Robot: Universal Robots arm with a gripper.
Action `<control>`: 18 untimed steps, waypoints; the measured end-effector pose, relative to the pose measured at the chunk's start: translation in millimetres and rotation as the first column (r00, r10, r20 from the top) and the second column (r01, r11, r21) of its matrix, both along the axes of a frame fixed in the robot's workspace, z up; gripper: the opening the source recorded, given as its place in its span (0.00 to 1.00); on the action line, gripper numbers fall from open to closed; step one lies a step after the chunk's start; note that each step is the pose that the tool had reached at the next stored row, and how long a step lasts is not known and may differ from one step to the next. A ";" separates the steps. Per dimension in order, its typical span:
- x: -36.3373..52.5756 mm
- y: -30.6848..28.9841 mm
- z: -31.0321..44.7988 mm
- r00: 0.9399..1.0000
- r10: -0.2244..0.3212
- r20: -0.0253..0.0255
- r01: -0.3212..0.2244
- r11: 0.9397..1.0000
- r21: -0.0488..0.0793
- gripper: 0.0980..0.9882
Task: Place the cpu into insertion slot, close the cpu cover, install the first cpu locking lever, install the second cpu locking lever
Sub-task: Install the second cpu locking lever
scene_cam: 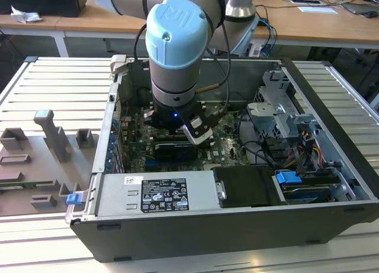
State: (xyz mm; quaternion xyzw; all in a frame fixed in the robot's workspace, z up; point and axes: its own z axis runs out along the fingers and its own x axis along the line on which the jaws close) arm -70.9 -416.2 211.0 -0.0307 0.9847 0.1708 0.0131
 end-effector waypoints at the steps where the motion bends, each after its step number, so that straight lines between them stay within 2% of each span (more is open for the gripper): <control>1: -0.2 0.0 -1.0 1.000 0.000 0.000 0.000 1.000 0.003 0.01; 9: -3.2 0.0 -13.6 1.000 0.000 0.000 0.000 1.000 0.026 0.01; 18: -5.4 2.5 -17.6 1.000 0.000 0.000 0.000 0.999 0.045 0.01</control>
